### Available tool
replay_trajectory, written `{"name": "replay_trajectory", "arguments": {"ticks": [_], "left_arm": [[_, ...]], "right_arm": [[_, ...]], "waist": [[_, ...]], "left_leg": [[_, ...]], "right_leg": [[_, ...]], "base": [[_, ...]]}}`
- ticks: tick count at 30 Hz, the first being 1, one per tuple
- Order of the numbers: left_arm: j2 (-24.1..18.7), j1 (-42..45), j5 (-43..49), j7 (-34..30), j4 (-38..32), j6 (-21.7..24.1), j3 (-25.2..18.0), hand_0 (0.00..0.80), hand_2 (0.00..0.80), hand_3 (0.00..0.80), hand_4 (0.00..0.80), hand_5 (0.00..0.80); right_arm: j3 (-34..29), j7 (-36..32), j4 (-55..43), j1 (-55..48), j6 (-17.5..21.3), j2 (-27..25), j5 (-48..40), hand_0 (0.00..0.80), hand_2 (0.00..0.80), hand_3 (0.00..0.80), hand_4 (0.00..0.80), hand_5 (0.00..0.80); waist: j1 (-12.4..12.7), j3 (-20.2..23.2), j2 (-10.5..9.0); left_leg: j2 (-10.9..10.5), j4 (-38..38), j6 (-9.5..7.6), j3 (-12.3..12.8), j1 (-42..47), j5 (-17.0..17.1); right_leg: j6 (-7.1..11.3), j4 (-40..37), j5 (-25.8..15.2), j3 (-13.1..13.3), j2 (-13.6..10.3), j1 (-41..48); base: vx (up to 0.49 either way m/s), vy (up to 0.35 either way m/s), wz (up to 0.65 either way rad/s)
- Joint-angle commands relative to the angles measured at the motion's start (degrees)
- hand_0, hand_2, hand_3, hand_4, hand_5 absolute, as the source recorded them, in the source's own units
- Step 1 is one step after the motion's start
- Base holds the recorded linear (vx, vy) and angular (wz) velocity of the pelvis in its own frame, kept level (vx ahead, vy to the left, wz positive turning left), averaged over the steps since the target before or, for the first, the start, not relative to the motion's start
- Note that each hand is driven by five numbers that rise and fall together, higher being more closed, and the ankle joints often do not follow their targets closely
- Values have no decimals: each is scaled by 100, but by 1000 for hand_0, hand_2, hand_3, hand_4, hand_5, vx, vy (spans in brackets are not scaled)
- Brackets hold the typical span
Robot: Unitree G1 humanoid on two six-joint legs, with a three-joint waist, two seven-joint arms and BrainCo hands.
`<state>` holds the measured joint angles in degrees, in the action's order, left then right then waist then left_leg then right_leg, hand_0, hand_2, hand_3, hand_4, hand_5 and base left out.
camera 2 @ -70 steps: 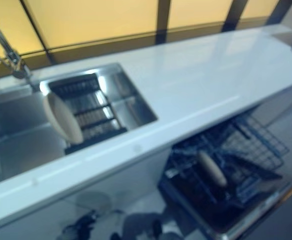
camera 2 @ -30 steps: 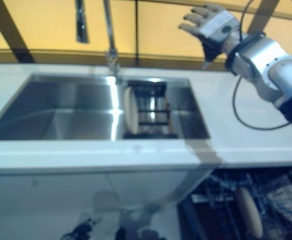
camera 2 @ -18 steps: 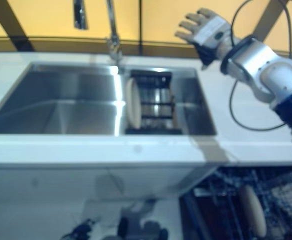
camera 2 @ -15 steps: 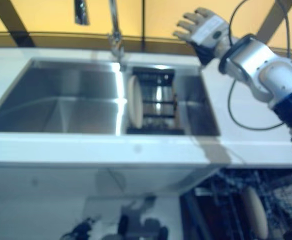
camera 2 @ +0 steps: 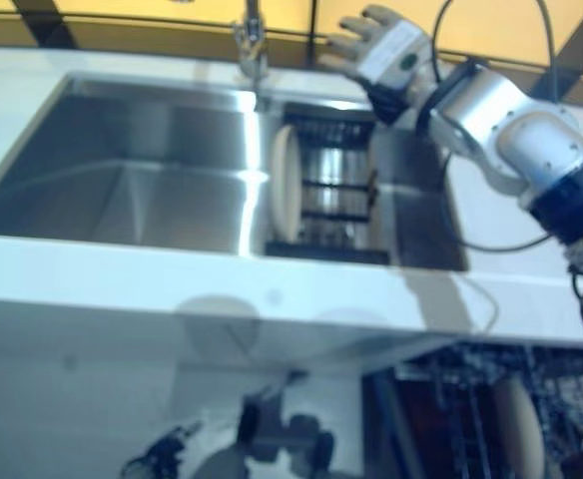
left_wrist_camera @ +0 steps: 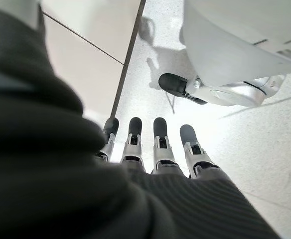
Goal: Take plates into dishwasher
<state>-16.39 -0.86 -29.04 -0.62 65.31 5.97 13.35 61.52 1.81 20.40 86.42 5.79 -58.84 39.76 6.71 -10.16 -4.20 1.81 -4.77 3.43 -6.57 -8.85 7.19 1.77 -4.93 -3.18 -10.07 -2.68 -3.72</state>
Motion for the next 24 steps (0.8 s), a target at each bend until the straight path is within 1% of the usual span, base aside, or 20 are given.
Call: {"name": "replay_trajectory", "arguments": {"ticks": [1,18,24], "left_arm": [[-206,-253,-205,41,-16,192,21,0,0,0,0,0],[-227,-300,-332,35,-68,224,56,0,0,0,0,0],[-213,-314,-364,27,-84,256,95,0,0,0,0,0]], "right_arm": [[340,140,184,874,-388,-23,-136,0,0,0,0,0],[303,52,148,724,-418,220,-200,0,0,0,0,0],[288,37,157,609,-314,314,-86,0,0,0,0,0]], "waist": [[102,-35,-306],[201,-175,-275],[234,-249,-254]], "left_leg": [[-100,-23,-57,-82,35,-215],[-153,-23,-72,-134,-83,-193],[-173,-23,-82,-162,-134,-178]], "right_leg": [[433,-7,-202,67,-408,-92],[449,-7,-233,-33,-452,-194],[443,-7,-251,-64,-457,-245]], "base": [[-2,7,3],[-12,14,4],[-5,4,2]]}}
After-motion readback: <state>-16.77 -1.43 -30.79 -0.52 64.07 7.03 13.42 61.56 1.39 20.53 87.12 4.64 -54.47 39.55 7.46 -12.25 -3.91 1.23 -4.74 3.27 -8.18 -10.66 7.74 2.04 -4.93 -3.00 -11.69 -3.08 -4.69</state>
